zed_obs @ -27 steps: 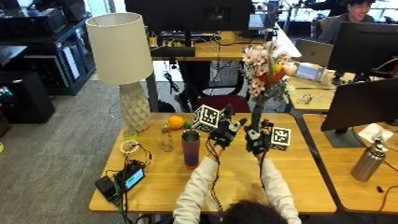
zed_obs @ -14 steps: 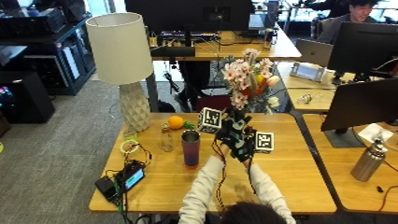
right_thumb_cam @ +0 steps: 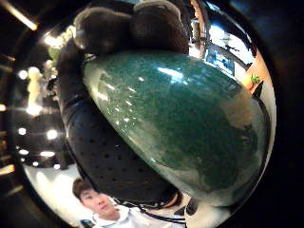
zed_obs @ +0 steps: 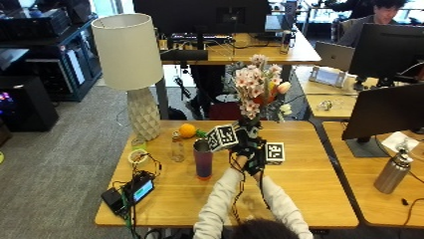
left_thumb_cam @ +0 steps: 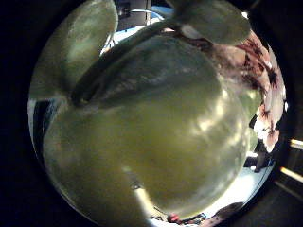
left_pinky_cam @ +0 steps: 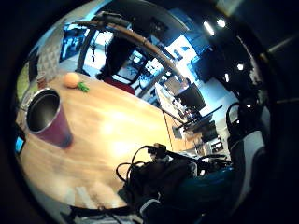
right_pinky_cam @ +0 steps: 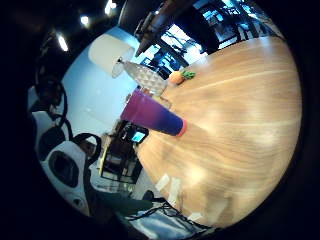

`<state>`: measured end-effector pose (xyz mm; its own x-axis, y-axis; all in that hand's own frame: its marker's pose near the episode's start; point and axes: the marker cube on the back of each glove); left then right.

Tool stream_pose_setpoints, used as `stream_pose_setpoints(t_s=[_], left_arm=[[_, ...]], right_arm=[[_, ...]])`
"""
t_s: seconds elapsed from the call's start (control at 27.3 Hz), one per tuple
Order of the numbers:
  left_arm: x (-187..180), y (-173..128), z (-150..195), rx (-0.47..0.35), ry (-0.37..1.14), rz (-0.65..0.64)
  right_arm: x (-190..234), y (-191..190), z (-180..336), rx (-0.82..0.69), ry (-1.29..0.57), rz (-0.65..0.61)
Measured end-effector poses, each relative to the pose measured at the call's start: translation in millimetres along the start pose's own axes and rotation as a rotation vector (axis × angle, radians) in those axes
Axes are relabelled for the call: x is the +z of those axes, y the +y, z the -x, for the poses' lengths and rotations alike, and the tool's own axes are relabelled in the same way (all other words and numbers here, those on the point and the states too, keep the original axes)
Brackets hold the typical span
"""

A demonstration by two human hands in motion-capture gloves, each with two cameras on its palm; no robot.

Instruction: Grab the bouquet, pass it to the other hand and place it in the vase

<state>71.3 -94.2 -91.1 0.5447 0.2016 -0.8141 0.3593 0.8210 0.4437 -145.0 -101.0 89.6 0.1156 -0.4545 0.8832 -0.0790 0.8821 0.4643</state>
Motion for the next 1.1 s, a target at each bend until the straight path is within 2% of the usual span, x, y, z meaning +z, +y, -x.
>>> stream_pose_setpoints(t_s=[0.22, 0.37, 0.44, 0.62, 0.84, 0.99, 1.1], left_arm=[[-6, 3, -5, 0.054, -0.053, -0.091], [-9, -1, -9, 0.075, -0.062, -0.085], [-13, -9, -14, 0.09, -0.062, -0.07], [-38, -44, -47, 0.123, -0.044, -0.064], [-90, -95, -93, 0.162, -0.048, -0.159], [-122, -125, -100, 0.167, -0.089, -0.254], [-142, -140, -94, 0.152, -0.093, -0.312]], right_arm=[[-1, -2, -1, -0.111, 0.077, 0.013], [4, 2, 3, -0.011, 0.046, 0.028], [5, 1, 8, -0.011, 0.027, 0.068], [-5, -8, 12, -0.084, 0.054, 0.165], [-28, -13, 12, -0.068, 0.073, 0.133], [-42, -16, 1, -0.067, 0.095, 0.106], [-50, -17, -5, -0.047, 0.111, 0.083]])
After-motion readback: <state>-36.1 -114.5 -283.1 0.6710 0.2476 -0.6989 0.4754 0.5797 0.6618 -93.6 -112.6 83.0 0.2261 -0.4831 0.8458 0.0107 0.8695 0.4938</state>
